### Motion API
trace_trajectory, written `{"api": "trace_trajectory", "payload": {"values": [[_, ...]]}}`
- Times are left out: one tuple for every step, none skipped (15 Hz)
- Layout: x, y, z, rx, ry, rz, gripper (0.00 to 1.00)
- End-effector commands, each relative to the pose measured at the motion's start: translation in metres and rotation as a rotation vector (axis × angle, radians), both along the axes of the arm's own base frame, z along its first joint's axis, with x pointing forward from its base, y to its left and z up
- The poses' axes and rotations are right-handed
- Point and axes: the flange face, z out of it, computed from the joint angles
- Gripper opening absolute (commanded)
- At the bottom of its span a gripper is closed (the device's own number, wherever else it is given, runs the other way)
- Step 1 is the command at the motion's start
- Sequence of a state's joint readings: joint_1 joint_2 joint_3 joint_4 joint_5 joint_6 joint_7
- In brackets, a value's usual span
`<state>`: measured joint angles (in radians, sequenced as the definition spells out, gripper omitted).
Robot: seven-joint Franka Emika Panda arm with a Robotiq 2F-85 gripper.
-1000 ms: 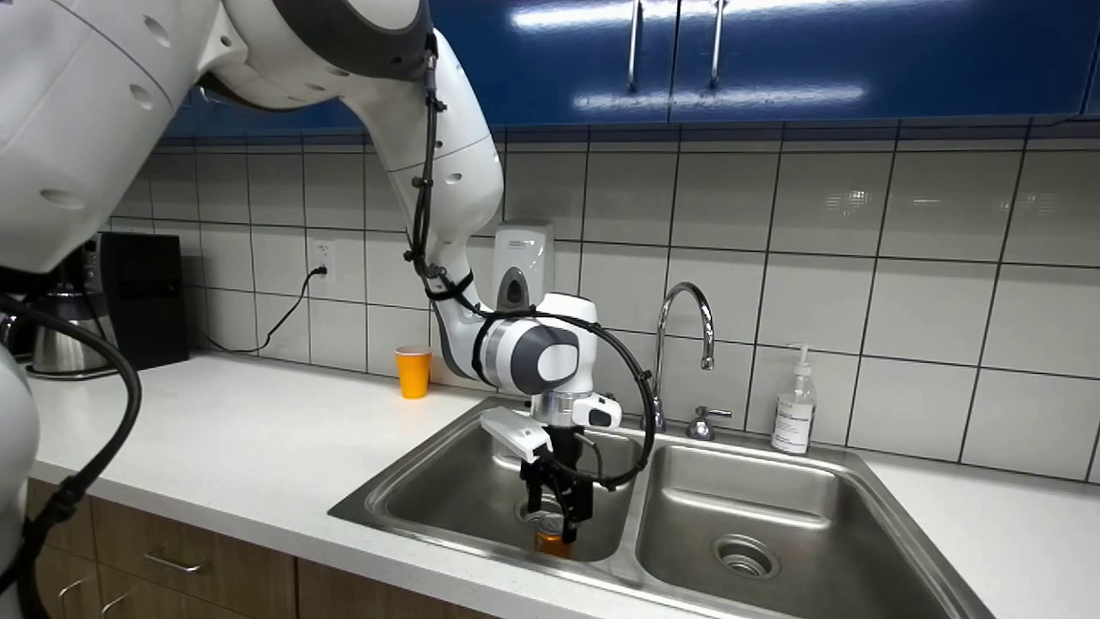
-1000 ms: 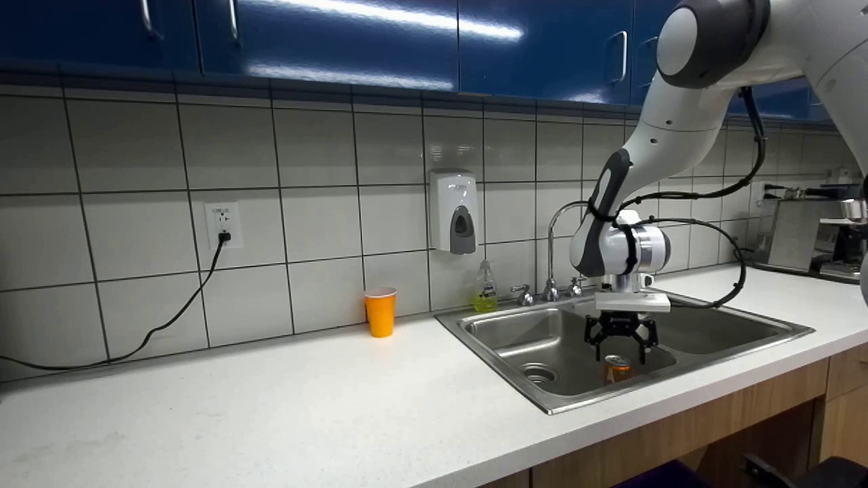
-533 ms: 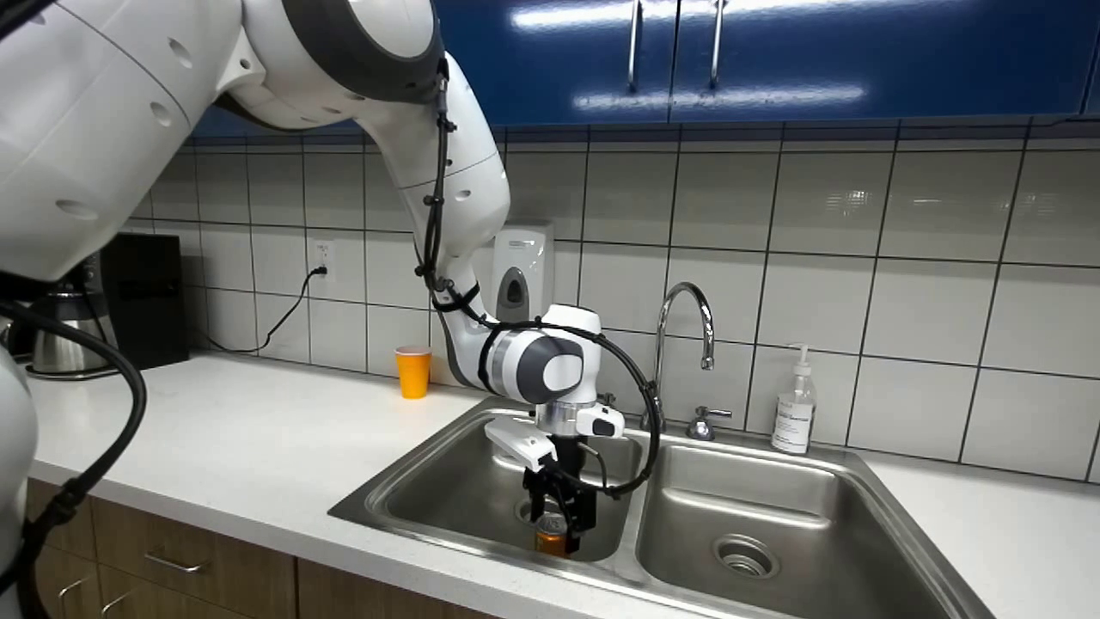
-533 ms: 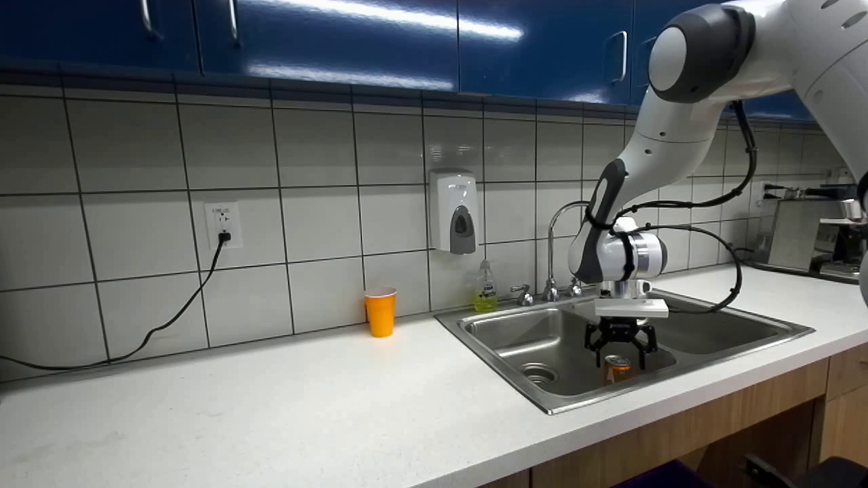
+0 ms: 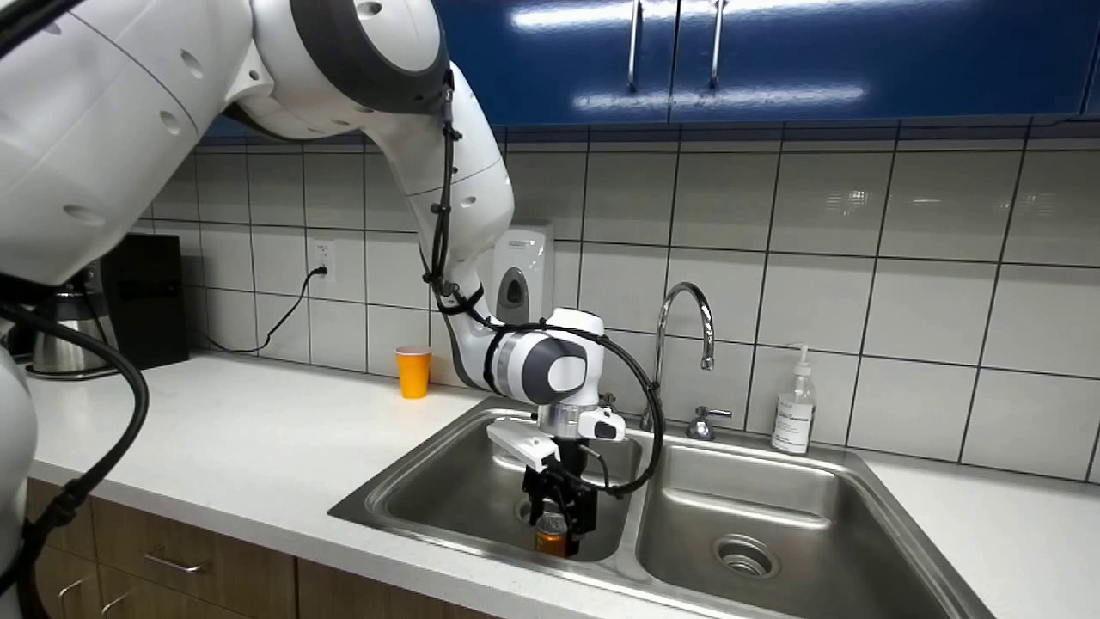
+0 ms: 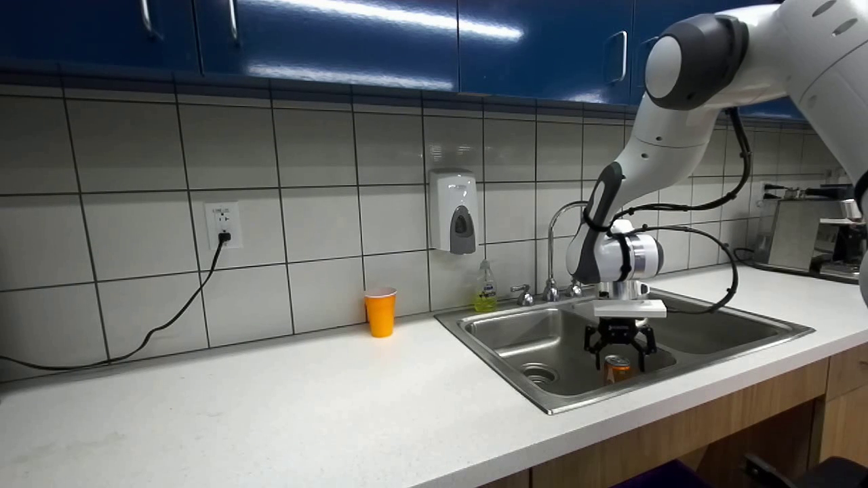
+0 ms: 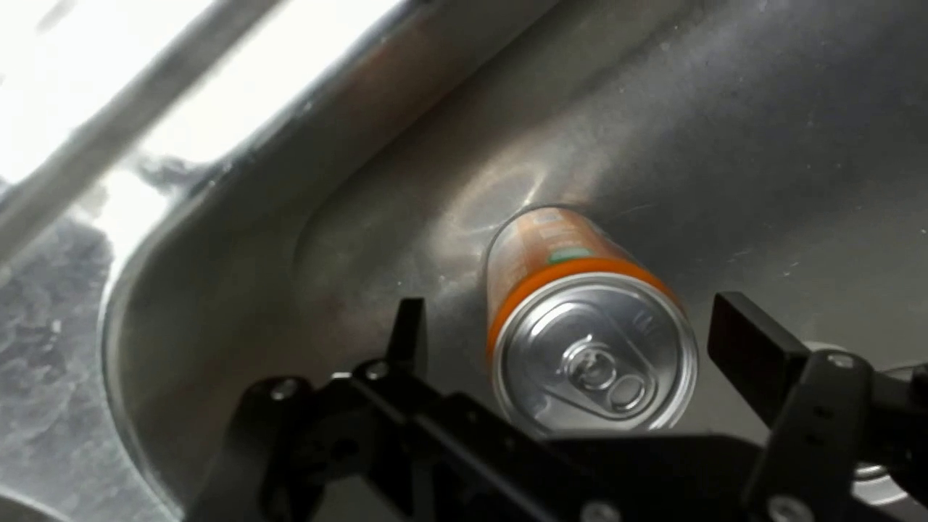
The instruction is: Put the orange can on the left side of the counter.
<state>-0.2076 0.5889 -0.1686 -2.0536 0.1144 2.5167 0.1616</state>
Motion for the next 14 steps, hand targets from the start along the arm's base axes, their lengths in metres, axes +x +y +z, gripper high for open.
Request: {"api": "trace_trajectory", "payload": {"values": [[0.0047, -0.0044, 0.0024, 0.045, 0.033, 0.013, 1.00], [0.0053, -0.0038, 0.0029, 0.046, 0.038, 0.016, 1.00], [0.0059, -0.0037, 0.0032, 0.047, 0.043, 0.017, 1.00], [0.0065, -0.0032, 0.0035, 0.049, 0.046, 0.018, 1.00], [0.0072, -0.0031, 0.0040, 0.049, 0.047, 0.019, 1.00], [0.0078, -0.0031, 0.0044, 0.049, 0.046, 0.020, 1.00], [0.0085, -0.0033, 0.0045, 0.049, 0.046, 0.021, 1.00], [0.0092, -0.0035, 0.0043, 0.049, 0.048, 0.022, 1.00], [0.0098, -0.0036, 0.0044, 0.049, 0.049, 0.024, 1.00], [0.0106, -0.0039, 0.0044, 0.050, 0.051, 0.026, 1.00], [0.0112, -0.0042, 0.0046, 0.051, 0.053, 0.025, 1.00], [0.0118, -0.0042, 0.0048, 0.053, 0.056, 0.025, 1.00], [0.0122, -0.0042, 0.0048, 0.054, 0.059, 0.026, 1.00], [0.0126, -0.0042, 0.0047, 0.054, 0.062, 0.027, 1.00]]}}
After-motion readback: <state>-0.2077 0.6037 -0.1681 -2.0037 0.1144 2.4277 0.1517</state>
